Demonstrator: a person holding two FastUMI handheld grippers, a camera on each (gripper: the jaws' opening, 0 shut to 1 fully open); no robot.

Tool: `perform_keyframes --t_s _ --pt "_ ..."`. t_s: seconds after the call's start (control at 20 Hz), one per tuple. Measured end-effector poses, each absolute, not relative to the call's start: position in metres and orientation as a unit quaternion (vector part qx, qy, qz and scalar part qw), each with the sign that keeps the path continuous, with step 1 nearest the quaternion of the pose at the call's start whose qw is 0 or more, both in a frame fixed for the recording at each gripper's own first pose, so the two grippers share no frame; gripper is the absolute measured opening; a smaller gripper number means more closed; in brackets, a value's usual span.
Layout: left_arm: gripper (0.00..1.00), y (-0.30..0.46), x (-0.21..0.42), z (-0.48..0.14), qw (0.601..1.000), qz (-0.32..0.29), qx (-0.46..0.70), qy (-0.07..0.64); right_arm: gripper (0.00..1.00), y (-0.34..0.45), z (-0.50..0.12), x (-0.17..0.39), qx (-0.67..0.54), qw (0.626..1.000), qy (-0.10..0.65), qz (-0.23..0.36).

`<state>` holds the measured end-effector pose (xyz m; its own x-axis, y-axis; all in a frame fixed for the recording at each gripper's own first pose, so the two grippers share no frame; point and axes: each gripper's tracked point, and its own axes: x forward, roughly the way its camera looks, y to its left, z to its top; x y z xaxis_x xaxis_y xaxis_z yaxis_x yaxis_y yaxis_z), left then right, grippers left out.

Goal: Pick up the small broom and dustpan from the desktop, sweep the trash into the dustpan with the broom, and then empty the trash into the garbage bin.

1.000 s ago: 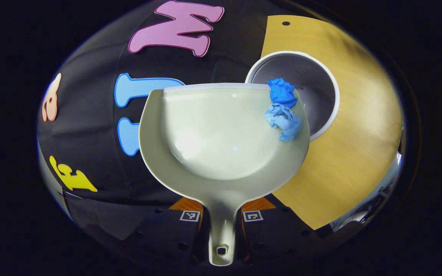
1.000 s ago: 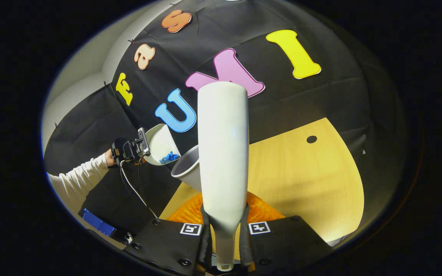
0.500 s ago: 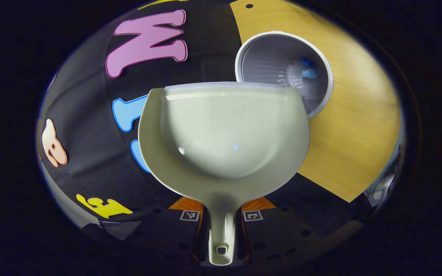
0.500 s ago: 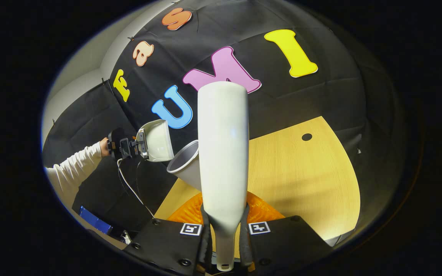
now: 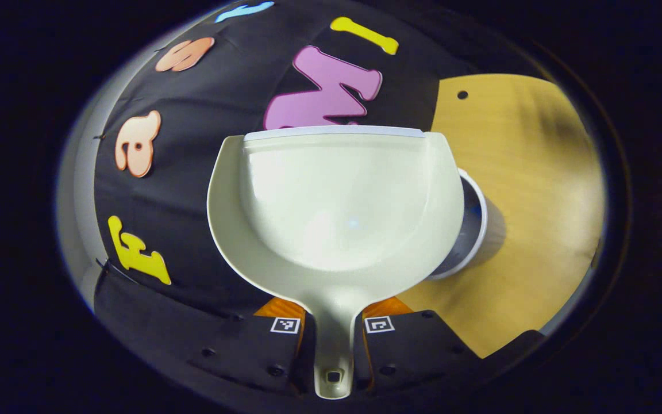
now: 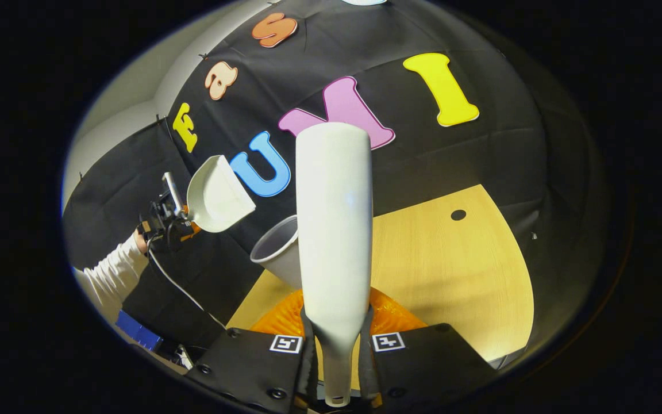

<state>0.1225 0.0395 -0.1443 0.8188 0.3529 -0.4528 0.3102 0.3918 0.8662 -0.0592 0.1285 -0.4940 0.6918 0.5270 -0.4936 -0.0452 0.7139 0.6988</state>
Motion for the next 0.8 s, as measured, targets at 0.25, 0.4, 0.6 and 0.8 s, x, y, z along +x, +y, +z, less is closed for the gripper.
perform_keyframes --t_s 0.25,0.4,0.6,0.8 --pt "0.24 0.002 0.126 -0.144 0.870 -0.006 0.411 0.272 0.30 0.125 -0.469 -0.049 0.336 0.866 0.337 0.155" --pt "0.24 -0.030 0.118 -0.154 0.909 -0.024 0.291 0.299 0.30 0.118 -0.466 -0.045 0.324 0.871 0.344 0.130" --pt "0.24 -0.106 0.075 -0.184 0.930 -0.047 0.169 0.324 0.30 0.113 -0.471 -0.044 0.300 0.873 0.370 0.102" --pt "0.24 -0.158 0.034 -0.280 0.895 -0.063 0.040 0.439 0.29 0.127 -0.508 -0.057 0.270 0.854 0.436 0.083"
